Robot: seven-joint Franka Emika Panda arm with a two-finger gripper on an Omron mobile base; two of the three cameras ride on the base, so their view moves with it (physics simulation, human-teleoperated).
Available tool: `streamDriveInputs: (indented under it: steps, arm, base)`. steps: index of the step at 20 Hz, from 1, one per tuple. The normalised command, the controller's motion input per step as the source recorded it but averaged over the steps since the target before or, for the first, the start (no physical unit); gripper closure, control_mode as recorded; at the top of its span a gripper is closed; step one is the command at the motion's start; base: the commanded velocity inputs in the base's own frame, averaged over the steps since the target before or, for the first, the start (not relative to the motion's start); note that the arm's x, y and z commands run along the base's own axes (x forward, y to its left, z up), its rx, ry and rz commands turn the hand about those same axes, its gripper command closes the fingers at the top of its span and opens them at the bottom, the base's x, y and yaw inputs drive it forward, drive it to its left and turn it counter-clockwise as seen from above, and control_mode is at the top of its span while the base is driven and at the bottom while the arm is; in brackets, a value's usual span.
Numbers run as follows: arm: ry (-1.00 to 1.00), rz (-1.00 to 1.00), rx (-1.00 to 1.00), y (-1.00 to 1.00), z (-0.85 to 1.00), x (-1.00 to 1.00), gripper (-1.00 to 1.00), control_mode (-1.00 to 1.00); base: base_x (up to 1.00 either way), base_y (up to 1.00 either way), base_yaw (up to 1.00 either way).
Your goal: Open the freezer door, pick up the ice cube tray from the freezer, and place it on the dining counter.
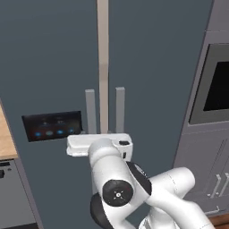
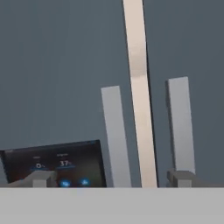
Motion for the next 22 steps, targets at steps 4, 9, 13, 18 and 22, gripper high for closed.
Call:
streamDriveInputs:
  steps: [4,9,13,18,22]
  arm:
    - [-0.07,0.0,0.0,0.01,-0.15,0.34,-1.0,-1.0]
    - [0.0,0.0,0.0,-0.13,-0.04,0.48,-1.0,-1.0]
    - [0.0,0.0,0.0,-0.07,-0.08,0.47,-1.0,-1.0]
    - [-0.05,0.0,0.0,0.06,-0.05,0.14,-1.0,-1.0]
    - [-0.07,0.0,0.0,0.1,-0.08,0.24,-1.0,-1.0]
  base:
    - [0.0,0.0,0.0]
    - [0.0,0.0,0.0]
    - [0.0,0.0,0.0]
    - [0.0,0.0,0.0]
    - [0.0,0.0,0.0]
